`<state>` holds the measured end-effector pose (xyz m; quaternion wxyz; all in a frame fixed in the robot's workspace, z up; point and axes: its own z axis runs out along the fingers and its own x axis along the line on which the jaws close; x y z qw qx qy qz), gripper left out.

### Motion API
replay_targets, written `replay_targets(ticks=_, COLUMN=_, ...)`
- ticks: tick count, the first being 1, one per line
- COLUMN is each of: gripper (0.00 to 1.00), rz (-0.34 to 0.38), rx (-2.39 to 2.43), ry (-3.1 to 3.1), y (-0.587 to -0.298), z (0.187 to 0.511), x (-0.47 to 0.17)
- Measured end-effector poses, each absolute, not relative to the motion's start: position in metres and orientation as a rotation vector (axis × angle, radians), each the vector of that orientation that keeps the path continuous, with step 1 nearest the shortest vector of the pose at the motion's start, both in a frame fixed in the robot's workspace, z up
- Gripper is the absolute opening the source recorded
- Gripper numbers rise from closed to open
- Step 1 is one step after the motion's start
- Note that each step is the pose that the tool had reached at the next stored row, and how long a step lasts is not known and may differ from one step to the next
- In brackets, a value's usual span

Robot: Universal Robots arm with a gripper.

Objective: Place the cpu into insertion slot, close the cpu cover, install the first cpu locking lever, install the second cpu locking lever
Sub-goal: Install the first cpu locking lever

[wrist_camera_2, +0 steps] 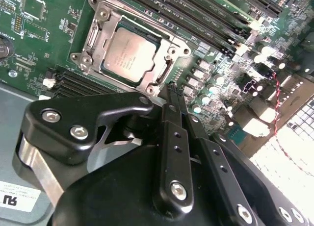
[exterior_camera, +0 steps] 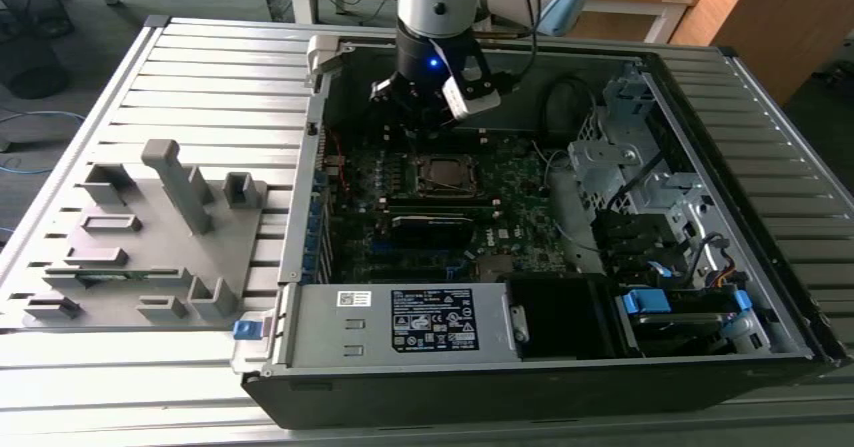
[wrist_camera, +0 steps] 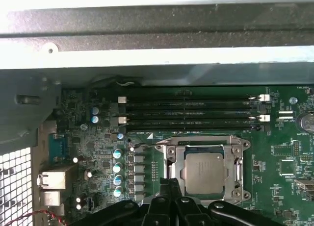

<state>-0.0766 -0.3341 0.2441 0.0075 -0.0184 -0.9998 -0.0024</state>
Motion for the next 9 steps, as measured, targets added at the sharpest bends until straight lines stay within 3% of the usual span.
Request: replay_targets(ticks=9, gripper=0.1, rz=-0.015, rx=-0.057, ry=-3.124, y=-0.3341, z=0.2502, x=-0.0765)
